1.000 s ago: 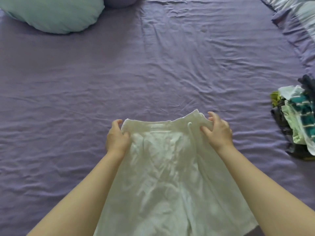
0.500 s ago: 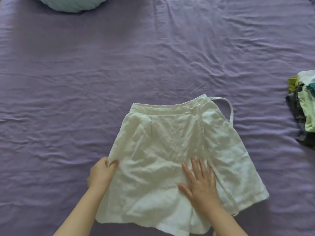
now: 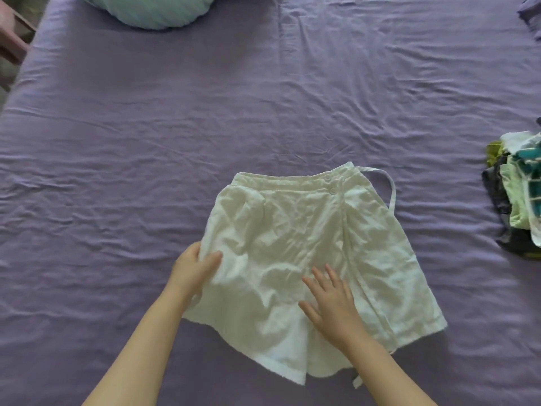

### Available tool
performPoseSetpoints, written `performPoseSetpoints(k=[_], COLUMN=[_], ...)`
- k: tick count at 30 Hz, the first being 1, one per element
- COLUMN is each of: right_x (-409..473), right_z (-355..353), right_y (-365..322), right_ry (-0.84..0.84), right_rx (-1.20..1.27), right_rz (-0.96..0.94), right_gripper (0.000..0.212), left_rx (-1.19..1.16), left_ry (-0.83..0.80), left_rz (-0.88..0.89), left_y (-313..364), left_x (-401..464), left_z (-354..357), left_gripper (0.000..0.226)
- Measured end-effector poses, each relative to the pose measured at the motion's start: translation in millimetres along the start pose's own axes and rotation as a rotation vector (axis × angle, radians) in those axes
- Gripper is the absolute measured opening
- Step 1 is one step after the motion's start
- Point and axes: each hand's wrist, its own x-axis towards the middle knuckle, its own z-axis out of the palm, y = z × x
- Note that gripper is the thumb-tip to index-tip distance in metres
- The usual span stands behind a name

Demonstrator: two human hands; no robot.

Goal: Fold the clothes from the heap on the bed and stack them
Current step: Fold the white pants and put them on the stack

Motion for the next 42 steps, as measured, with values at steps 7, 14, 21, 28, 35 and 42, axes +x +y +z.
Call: performPoseSetpoints(k=[7,14,21,28,35,42], right_x=[9,-2,-13,-34,-43,-41], right_z=[-41,-32,-25,-48,-62,-51], right_y=[-49,-25,-2,53,126,160], right_ry=[-0.056,0.233,0.305,0.528,0.673,0.676], right_rx=[1.198,0.790,0.753,0.897,0.727,0.640], right_rz=[0.133,0.235,0.144,0.340,0.581,0.645], right_gripper=[0.058,0.060,0.046,0.023,0.018,0.018], left_rx=[-0.364,-0.291,0.050,-0.042,-0.142,-0.098], left_ry=[-0.538,-0.357,0.279,0.154,-0.155,-0.263], left_rz=[-0.208,-0.234,-0.081,0.190,0.185,0.227], left_y=[21,19,77,117,141,131], left_x=[-30,-12,77,66,52,64], left_z=[68,117,112,178,263,309], left_gripper=[0.050,0.044,0.065,0.048,0.069,0.082])
